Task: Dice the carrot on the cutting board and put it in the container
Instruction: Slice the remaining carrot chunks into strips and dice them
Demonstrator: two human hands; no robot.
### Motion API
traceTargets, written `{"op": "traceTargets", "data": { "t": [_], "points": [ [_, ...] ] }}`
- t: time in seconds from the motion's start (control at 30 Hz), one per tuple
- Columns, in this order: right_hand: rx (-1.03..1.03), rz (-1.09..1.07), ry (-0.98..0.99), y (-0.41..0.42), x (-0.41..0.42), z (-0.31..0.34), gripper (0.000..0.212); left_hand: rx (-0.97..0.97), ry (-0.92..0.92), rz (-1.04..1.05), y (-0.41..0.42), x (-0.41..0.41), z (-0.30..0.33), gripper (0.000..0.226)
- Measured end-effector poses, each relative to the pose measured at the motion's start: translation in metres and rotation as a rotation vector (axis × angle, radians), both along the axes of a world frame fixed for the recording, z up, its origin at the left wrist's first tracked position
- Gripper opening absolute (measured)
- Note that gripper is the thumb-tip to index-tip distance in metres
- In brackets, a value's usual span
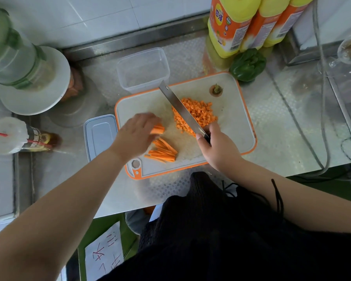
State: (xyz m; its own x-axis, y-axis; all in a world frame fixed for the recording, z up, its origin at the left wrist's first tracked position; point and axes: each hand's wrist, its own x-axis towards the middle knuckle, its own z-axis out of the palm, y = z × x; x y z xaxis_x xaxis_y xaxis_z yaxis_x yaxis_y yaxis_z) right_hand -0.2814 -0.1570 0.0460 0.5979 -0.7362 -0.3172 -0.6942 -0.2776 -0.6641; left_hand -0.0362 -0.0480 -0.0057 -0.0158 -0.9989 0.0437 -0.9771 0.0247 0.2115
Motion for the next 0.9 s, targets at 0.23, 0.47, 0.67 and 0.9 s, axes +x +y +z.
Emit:
{"op": "traceTargets", "data": {
  "t": [0.23,0.47,0.67,0.9],
  "points": [
    [-0.022,0.016,0.018,0.002,-0.003,-0.002,0.026,0.178,-0.219,-0.431,0.031,-0.012,-0.033,0.079],
    [-0.007,0.027,0.021,0.002,-0.006,-0.005,0.021,-0.014,-0.193,-0.343,0.031,-0.018,-0.047,0.055],
    [0.046,0.070,0.083,0.003,-0.011,-0.009,0.022,-0.024,-0.218,0.029,0.038,-0.051,-0.048,0.053],
    [0.114,0.118,0.191,-0.004,-0.019,-0.012,0.021,0.317,-0.070,0.561,0.026,-0.108,-0.029,0.061]
  ]
}}
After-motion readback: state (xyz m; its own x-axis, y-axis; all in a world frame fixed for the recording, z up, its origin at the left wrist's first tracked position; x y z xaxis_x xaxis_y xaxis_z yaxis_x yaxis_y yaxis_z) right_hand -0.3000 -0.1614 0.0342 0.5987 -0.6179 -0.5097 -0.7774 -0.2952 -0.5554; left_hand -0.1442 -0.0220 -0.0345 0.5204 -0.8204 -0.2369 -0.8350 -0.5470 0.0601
